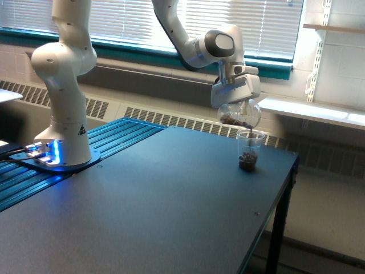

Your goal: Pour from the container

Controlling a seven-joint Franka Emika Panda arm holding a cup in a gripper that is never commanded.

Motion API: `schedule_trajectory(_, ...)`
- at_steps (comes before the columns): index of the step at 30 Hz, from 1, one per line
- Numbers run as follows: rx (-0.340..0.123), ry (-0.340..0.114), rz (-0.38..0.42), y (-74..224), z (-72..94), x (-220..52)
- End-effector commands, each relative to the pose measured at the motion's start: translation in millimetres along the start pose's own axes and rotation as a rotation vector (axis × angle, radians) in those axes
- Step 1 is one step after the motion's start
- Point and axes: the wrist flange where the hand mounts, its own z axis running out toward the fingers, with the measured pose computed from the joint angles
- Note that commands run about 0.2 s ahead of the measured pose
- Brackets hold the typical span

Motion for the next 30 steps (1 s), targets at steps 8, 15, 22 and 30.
schedule_trajectory(8,-0.03,0.01,-0.06,-6,-11.5,9)
schedule_trajectory(15,-0.032,0.006,-0.077,-12,-12.7,12)
schedule_trajectory(22,-0.045,-0.007,-0.104,-16,-10.0,10)
schedule_trajectory(30,-0.058,-0.017,-0.12,-16,-8.3,9)
